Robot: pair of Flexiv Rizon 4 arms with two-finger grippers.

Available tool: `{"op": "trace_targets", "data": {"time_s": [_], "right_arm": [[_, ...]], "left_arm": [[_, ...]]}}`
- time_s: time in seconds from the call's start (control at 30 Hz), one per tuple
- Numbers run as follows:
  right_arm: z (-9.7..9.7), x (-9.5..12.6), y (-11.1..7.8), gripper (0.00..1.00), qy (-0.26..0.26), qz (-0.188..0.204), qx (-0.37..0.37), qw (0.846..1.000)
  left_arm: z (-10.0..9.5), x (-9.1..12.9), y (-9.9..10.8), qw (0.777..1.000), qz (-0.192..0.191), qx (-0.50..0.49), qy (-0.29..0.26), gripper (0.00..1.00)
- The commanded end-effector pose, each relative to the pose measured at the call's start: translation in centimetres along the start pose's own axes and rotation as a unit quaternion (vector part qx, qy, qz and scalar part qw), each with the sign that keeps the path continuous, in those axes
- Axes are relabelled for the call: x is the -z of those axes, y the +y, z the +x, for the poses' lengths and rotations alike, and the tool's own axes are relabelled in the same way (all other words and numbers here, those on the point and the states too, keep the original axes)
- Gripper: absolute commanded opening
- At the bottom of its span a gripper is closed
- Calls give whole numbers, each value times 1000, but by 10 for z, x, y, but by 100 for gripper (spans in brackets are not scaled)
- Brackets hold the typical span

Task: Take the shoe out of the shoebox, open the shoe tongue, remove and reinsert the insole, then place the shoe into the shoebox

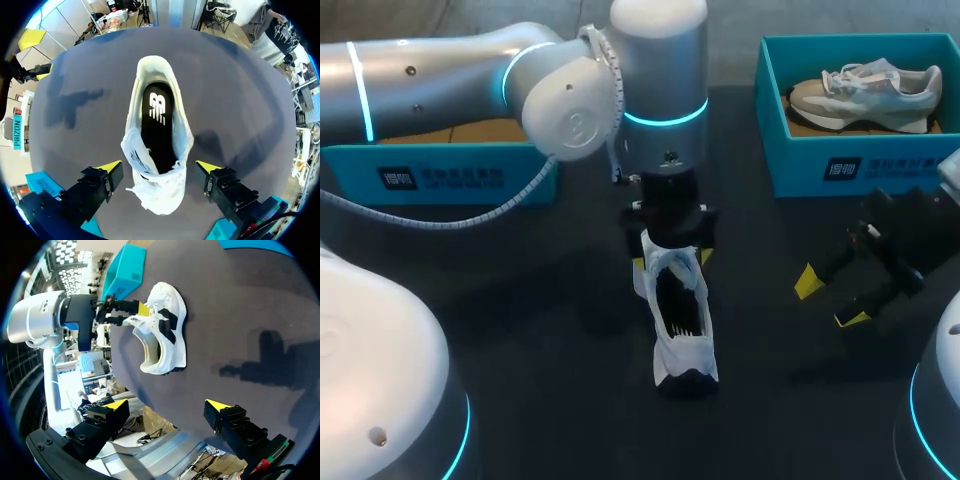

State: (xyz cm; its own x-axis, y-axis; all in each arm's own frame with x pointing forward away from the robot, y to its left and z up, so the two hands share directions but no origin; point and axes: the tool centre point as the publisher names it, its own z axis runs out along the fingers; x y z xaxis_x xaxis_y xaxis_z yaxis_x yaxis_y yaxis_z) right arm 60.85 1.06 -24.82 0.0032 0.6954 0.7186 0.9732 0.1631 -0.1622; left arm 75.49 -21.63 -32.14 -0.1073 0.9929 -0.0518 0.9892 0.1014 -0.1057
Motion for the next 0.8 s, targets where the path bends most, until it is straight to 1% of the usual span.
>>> {"op": "trace_targets", "data": {"time_s": [0.03,0.3,0.37,0.47,0.5,0.57,0.63,0.7,0.77,0.8], "right_arm": [[0,-1,-1,100,-1,-1,-1,1000],[0,-1,-1,100,-1,-1,-1,1000],[0,-1,-1,100,-1,-1,-1,1000],[0,-1,-1,100,-1,-1,-1,1000],[0,-1,-1,100,-1,-1,-1,1000],[0,-1,-1,100,-1,-1,-1,1000],[0,-1,-1,100,-1,-1,-1,1000],[0,-1,-1,100,-1,-1,-1,1000],[0,-1,-1,100,-1,-1,-1,1000],[0,-1,-1,100,-1,-1,-1,1000]], "left_arm": [[8,14,-4,1000,-12,1,-3,95],[9,34,7,999,-23,14,-21,92],[8,37,12,999,-19,16,-27,85],[6,42,17,999,-16,17,-34,83],[4,44,19,999,-16,18,-36,79],[2,49,23,999,-15,17,-39,68],[0,53,27,999,-13,16,-43,60],[-3,57,30,999,-12,14,-42,55],[-5,60,33,999,-11,13,-43,56],[-6,61,35,999,-10,12,-43,55]]}}
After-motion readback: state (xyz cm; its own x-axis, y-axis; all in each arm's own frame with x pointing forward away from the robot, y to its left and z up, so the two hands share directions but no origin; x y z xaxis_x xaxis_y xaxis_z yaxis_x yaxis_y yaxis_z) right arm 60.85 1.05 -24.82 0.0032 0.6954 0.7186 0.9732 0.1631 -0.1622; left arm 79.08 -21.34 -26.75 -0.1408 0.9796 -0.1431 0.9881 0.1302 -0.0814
